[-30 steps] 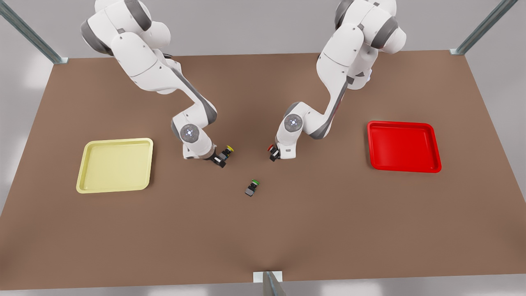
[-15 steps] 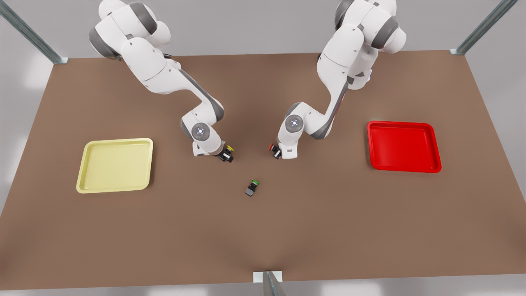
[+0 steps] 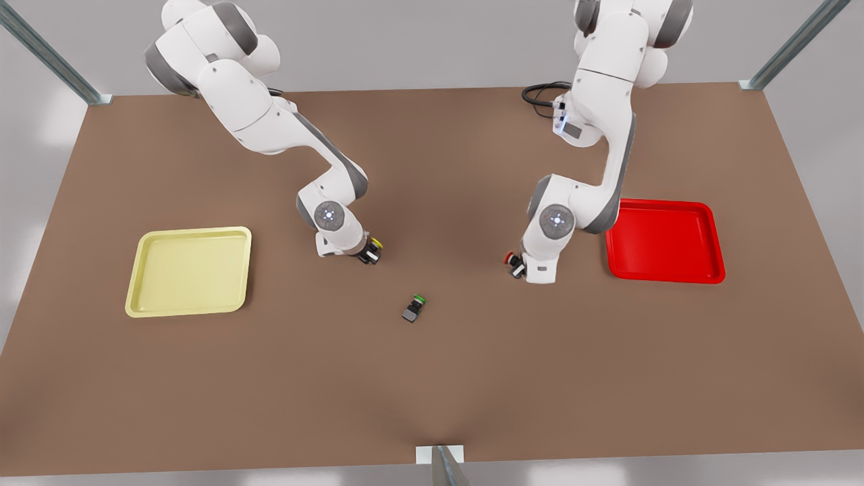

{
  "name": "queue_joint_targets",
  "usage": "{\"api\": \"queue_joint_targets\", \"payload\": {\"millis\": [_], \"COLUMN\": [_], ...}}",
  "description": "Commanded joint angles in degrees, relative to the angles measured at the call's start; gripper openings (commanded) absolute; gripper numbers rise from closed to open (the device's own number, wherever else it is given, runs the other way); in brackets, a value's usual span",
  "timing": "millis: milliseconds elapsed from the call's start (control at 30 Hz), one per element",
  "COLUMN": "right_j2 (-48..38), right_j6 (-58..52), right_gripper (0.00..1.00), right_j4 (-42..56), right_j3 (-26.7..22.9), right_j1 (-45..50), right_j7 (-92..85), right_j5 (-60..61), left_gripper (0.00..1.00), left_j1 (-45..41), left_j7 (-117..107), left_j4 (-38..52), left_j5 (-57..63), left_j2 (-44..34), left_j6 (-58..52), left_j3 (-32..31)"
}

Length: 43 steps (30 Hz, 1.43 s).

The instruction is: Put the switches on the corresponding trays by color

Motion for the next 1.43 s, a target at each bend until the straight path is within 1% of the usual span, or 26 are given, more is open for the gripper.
{"api": "queue_joint_targets", "payload": {"millis": [0, 133, 233, 300, 433, 467, 500, 533, 567, 633, 667, 767, 800, 833, 900, 933, 1000, 1033, 1067, 1100, 1133, 1167, 1200, 1267, 1333, 1400], "right_j2": [0.0, -0.6, -2.7, -3.7, -8.7, -10.4, -11.7, -12.2, -12.5, -13.1, -13.7, -12.9, -11.2, -11.1, -11.0, -11.0, -11.0, -11.0, -11.7, -13.5, -16.5, -18.8, -19.7, -19.5, -19.4, -19.5], "right_j6": [-0.1, -0.6, -3.3, -4.6, -12.5, -12.5, -12.5, -12.5, -12.5, -12.4, -12.5, -12.4, -12.2, -12.5, -12.5, -12.5, -12.5, -12.5, -13.5, -20.2, -28.5, -35.9, -46.8, -58.8, -65.3, -67.4], "right_gripper": [0.5, 0.48, 0.49, 0.49, 0.49, 0.49, 0.49, 0.49, 0.49, 0.49, 0.49, 0.49, 0.5, 0.54, 0.84, 0.87, 0.9, 0.93, 0.93, 0.93, 0.92, 0.93, 0.93, 1.0, 1.0, 1.0], "right_j4": [0.0, 0.1, 0.2, -0.1, -0.9, -2.5, -4.1, -4.8, -5.5, -6.5, -6.4, -5.0, -3.2, -2.9, -2.9, -2.9, -2.9, -2.9, -2.6, 1.2, 6.3, 12.1, 22.4, 36.2, 42.9, 44.3], "right_j3": [0.0, 0.1, 0.1, 0.0, -0.3, -0.3, -0.5, -3.3, -6.3, -9.6, -14.5, -21.9, -23.0, -23.2, -23.2, -23.2, -23.2, -23.2, -23.2, -23.0, -22.7, -22.0, -21.6, -21.2, -21.3, -21.0], "right_j1": [0.0, -0.3, -1.7, -4.3, -13.7, -15.6, -18.2, -18.7, -18.9, -21.4, -21.4, -21.6, -23.2, -23.6, -23.6, -23.6, -23.6, -23.6, -23.6, -23.4, -22.8, -21.8, -20.6, -20.5, -20.5, -20.5], "right_j7": [0.1, 0.0, -3.1, -7.3, -22.2, -25.3, -29.9, -34.2, -39.1, -46.9, -55.3, -68.4, -72.8, -74.0, -74.0, -74.0, -74.0, -74.0, -74.0, -74.1, -74.0, -73.6, -73.4, -73.7, -73.6, -73.4], "right_j5": [-0.1, -0.1, -0.1, -0.1, -0.1, -0.1, 0.0, 0.0, 0.0, 0.0, 0.0, 0.1, 0.1, 0.1, 0.1, 0.1, 0.1, 0.1, 0.1, 0.1, 0.1, 0.1, 0.5, 1.2, 1.3, 1.3], "left_gripper": [0.52, 0.52, 0.53, 0.53, 0.54, 0.55, 0.65, 1.0, 1.0, 1.0, 1.0, 1.0, 1.0, 1.0, 1.0, 1.0, 1.0, 1.0, 1.0, 1.0, 1.0, 1.0, 1.0, 1.0, 1.0, 1.0], "left_j1": [0.0, -0.1, -0.2, -0.2, -0.3, -0.3, -0.3, -0.3, -0.2, -0.2, -0.2, -0.2, -0.3, -0.5, -0.5, -0.5, -0.5, 3.5, 15.4, 25.6, 32.2, 36.7, 38.5, 38.5, 38.5, 38.5], "left_j7": [1.0, 13.6, 19.3, 23.9, 36.7, 38.6, 38.7, 38.7, 38.7, 38.7, 38.7, 38.7, 38.7, 38.8, 41.3, 48.1, 51.2, 53.8, 53.8, 53.4, 53.3, 53.3, 53.0, 52.4, 52.4, 52.5], "left_j4": [0.0, -0.3, -6.7, -13.0, -16.4, -16.5, -16.5, -16.5, -16.5, -16.4, -16.4, -15.3, -11.4, -6.1, 4.2, 13.1, 25.3, 30.8, 37.5, 39.5, 40.1, 40.1, 40.1, 40.4, 40.8, 40.8], "left_j5": [-3.5, -3.9, -3.8, -3.8, -3.5, -3.5, -3.5, -3.5, -3.5, -3.5, -3.5, -3.3, -3.2, -3.1, -3.1, -3.1, -3.1, -3.0, 2.3, 9.3, 14.2, 17.2, 17.6, 17.6, 17.6, 17.6], "left_j2": [-0.1, -0.9, -4.5, -9.1, -10.4, -10.3, -10.0, -9.7, -9.6, -9.1, -9.1, -9.3, -9.4, -9.0, -7.1, -4.7, -2.4, -2.1, -2.2, -3.0, -3.4, -3.5, -3.5, -3.1, -2.9, -2.9], "left_j6": [-0.4, -5.9, -5.4, -4.1, -5.1, -6.0, -6.8, -7.2, -7.2, -7.5, -7.6, -8.7, -12.1, -16.4, -21.2, -26.7, -32.7, -33.6, -37.2, -38.0, -37.8, -37.5, -37.4, -37.3, -37.4, -37.5], "left_j3": [0.6, 9.5, 14.1, 17.7, 29.4, 31.5, 32.4, 33.2, 34.0, 34.4, 34.4, 34.7, 34.2, 33.7, 29.4, 28.6, 25.9, 20.7, 6.7, -8.0, -17.7, -24.4, -27.3, -27.5, -27.4, -27.4]}}
